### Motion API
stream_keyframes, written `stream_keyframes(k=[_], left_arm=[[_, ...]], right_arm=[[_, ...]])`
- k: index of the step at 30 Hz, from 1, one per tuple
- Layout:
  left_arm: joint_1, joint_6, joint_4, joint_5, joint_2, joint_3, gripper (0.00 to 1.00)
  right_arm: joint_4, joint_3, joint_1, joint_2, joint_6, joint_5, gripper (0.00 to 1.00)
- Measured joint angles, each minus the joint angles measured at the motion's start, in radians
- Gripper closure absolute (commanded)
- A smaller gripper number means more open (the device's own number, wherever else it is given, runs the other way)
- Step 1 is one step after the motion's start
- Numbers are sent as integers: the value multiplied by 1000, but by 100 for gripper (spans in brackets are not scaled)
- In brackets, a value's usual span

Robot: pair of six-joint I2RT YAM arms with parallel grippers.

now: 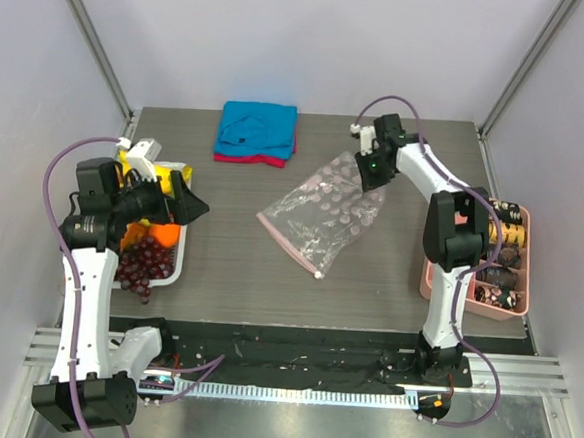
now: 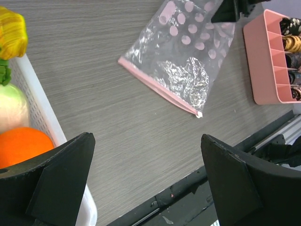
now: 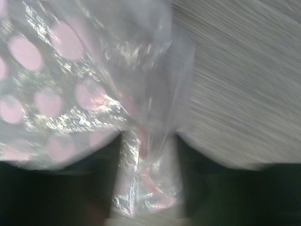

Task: Place the food in the zip-top bag and seal the zipper
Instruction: Pick up the zipper food storage bag at the center of the board.

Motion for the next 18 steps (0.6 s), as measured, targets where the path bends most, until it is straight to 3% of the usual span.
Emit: stream_keyframes(k=[1, 6, 12, 13, 18], left_arm=[[0, -3, 4, -8, 4, 0, 0], [0, -24, 16, -48, 25, 0, 0], [0, -28, 15, -100, 26, -3, 0], [0, -30, 15, -105, 26, -5, 0], [0, -72, 16, -116, 41, -8, 0]], right_arm=[[0, 0, -24, 0, 13, 17, 15], [-13, 10, -20, 0, 35, 94, 13], [-19, 13, 55, -67, 78, 112, 27], [-18, 2, 77, -96, 86, 115, 33], [-6, -19, 280, -207, 119, 135, 42]])
